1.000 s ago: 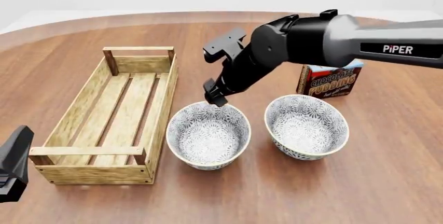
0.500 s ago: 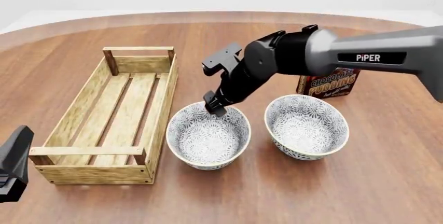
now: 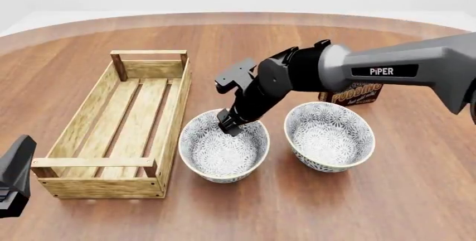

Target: Stack the left bowl on the right bowl and place them in the tray.

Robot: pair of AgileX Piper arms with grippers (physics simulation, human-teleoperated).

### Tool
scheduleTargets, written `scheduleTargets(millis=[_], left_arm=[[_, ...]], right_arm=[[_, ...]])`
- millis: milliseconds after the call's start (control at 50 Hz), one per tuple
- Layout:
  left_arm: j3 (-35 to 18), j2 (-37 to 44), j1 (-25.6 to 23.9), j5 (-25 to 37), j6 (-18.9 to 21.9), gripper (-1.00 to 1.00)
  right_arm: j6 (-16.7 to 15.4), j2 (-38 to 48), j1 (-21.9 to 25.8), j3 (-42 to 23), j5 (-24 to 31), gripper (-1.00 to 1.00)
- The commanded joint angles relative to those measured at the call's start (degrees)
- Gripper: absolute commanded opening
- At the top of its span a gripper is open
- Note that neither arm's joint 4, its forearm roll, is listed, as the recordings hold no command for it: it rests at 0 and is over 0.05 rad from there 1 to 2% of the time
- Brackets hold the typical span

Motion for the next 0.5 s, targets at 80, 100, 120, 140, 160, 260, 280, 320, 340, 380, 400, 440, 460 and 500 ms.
scheduleTargets(millis=[80,100,120,140,160,260,280,320,340,380,400,440,460,500], left_arm=[[0.0,0.0,0.0,0.0,0.0,1.0],[0.0,0.0,0.0,0.0,0.0,1.0],[0.0,0.0,0.0,0.0,0.0,1.0],[0.0,0.0,0.0,0.0,0.0,1.0],[0.0,0.0,0.0,0.0,0.0,1.0],[0.0,0.0,0.0,0.0,0.0,1.0],[0.0,0.0,0.0,0.0,0.0,1.0],[0.0,0.0,0.0,0.0,0.0,1.0],[0.0,0.0,0.0,0.0,0.0,1.0],[0.0,0.0,0.0,0.0,0.0,1.0],[0.0,0.0,0.0,0.0,0.0,1.0],[0.0,0.0,0.0,0.0,0.0,1.0],[0.0,0.0,0.0,0.0,0.0,1.0],[0.0,0.0,0.0,0.0,0.0,1.0]], right_arm=[[0.6,0.9,0.4,0.9,-1.1,1.0],[0.6,0.9,0.4,0.9,-1.1,1.0],[0.7,1.0,0.5,1.0,-1.3,1.0],[0.8,1.1,0.5,1.0,-1.4,1.0],[0.9,1.2,0.6,1.2,-1.6,1.0],[0.8,1.5,0.6,1.3,-1.7,1.0],[0.9,1.5,0.6,1.4,-1.7,1.0],[0.9,1.5,0.6,1.5,-1.7,1.0],[0.7,1.6,0.5,1.5,-1.6,1.0],[0.5,1.6,0.4,1.5,-1.5,1.0],[-0.1,1.9,-0.1,1.3,-1.3,-1.0],[-0.1,1.7,0.0,1.2,-1.1,-1.0],[-0.2,1.6,0.0,1.3,-1.1,-1.0],[-0.6,1.6,-0.4,1.0,-0.8,-1.0]])
